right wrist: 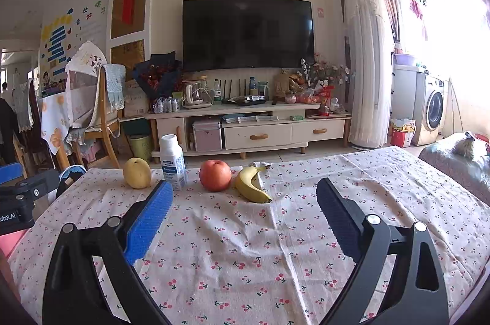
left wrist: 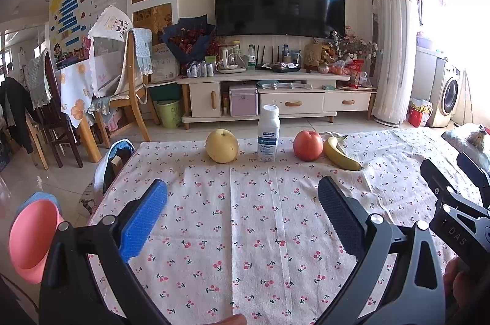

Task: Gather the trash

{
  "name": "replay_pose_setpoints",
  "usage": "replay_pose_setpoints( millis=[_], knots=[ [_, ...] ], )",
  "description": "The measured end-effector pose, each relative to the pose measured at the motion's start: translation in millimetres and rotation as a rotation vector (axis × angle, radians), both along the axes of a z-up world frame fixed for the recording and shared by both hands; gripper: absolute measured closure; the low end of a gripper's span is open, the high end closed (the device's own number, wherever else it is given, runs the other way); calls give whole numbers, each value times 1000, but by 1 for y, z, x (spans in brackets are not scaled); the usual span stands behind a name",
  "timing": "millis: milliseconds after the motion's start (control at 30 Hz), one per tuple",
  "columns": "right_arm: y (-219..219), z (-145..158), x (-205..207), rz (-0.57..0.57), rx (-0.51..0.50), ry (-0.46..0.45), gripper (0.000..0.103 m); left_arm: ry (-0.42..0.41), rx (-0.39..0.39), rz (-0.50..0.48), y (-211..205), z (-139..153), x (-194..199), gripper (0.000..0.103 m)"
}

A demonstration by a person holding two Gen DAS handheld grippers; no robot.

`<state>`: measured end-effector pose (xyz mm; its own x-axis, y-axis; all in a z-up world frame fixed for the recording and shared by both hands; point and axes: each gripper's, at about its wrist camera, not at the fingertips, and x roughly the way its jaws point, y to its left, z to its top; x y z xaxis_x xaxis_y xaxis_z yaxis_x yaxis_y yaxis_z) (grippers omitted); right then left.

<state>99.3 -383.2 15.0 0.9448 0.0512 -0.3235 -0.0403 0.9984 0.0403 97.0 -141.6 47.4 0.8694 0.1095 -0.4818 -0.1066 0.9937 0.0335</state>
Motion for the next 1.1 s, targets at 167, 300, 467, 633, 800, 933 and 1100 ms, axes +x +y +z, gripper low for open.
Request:
replay_pose_setpoints(
  millis=[167, 300, 467, 633, 800, 933, 1100],
  knots=[
    [1, -1, 1, 1, 1, -3, 9, -3, -3, 0, 2, 0, 1, 4],
    [4, -2, 3, 6, -8, 3, 9, -3, 1, 2, 2, 1, 1, 4],
    [7, -4, 4, 11, -16, 3, 9, -4, 0, 1, 3, 1, 1, 4],
    [8, -5, 6, 12, -18, 6, 9, -4, -2, -5, 3, 0, 2, 4],
    [10, -9, 8, 19, -25, 13, 9, -4, -4, -6, 2, -1, 3, 4],
    [11, -11, 9, 22, -29, 15, 9, -1, -12, -14, -1, -4, 4, 4],
    [14, -15, 12, 32, -32, 31, 9, 9, -28, -22, -2, -12, 10, 4]
  ],
)
